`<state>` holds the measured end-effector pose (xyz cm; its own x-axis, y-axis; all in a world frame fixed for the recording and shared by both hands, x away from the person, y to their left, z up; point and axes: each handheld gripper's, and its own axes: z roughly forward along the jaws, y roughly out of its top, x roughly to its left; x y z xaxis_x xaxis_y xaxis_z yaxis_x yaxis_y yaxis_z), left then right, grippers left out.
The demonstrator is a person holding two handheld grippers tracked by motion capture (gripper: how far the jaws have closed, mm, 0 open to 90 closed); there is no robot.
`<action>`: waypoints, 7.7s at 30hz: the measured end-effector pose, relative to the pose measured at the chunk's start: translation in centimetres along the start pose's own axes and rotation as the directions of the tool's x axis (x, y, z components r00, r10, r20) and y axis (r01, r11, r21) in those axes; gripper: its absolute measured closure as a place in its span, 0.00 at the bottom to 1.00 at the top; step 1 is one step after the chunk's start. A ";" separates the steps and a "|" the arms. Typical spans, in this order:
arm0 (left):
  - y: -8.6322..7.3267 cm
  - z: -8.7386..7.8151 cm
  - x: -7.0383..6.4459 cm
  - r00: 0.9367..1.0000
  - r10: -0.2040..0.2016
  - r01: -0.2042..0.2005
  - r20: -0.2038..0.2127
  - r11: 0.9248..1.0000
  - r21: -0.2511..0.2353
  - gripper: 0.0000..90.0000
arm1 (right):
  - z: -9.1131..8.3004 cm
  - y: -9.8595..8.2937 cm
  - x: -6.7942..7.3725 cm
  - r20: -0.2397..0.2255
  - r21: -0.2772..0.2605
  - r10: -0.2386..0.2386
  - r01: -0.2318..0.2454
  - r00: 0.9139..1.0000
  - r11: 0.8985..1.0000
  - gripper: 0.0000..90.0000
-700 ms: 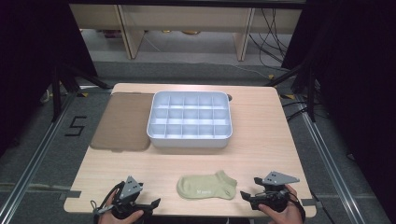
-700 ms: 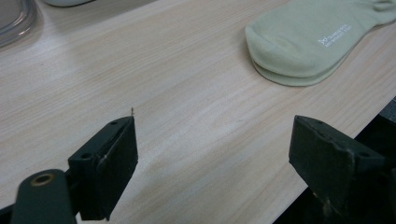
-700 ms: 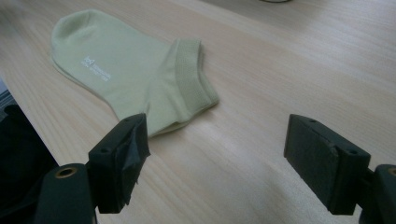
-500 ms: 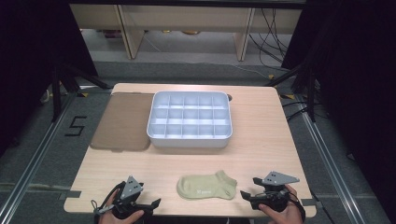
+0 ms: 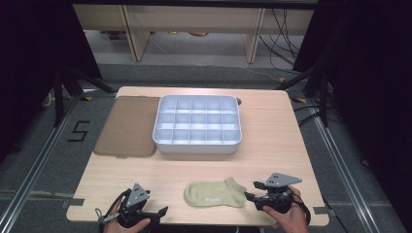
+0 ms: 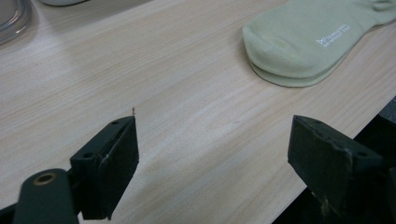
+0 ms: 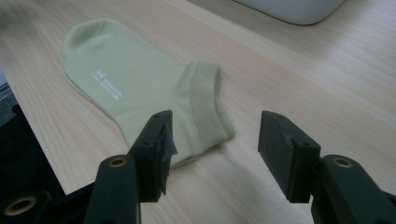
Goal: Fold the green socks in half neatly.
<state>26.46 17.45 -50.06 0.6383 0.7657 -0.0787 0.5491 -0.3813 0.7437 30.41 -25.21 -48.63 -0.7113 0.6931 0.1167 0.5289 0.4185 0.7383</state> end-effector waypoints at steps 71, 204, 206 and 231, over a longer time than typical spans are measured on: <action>4.0 4.7 -3.2 0.986 0.000 0.004 0.166 1.000 -0.025 0.21 | 2.3 1.2 -3.3 -0.038 0.151 -0.144 0.148 0.989 0.977 0.74; 10.8 6.5 -5.3 0.982 0.034 -0.031 0.188 0.999 -0.017 0.91 | 6.9 4.9 0.3 -0.210 0.160 -0.212 0.248 0.954 0.955 0.97; 11.0 7.0 -5.5 0.983 0.026 -0.023 0.183 1.000 -0.019 0.91 | 7.1 5.0 0.1 -0.219 0.153 -0.233 0.269 0.947 0.951 0.97; 11.7 10.7 -7.7 0.978 0.046 -0.050 0.202 0.999 0.016 0.91 | 6.4 4.3 -0.8 -0.197 0.164 -0.174 0.207 0.965 0.965 0.96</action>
<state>33.73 1.50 -47.87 0.7588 0.6269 -0.1767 0.5246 -0.4274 0.7362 36.22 -20.27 -49.82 -0.8693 0.4806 0.1153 0.4388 0.6432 0.6275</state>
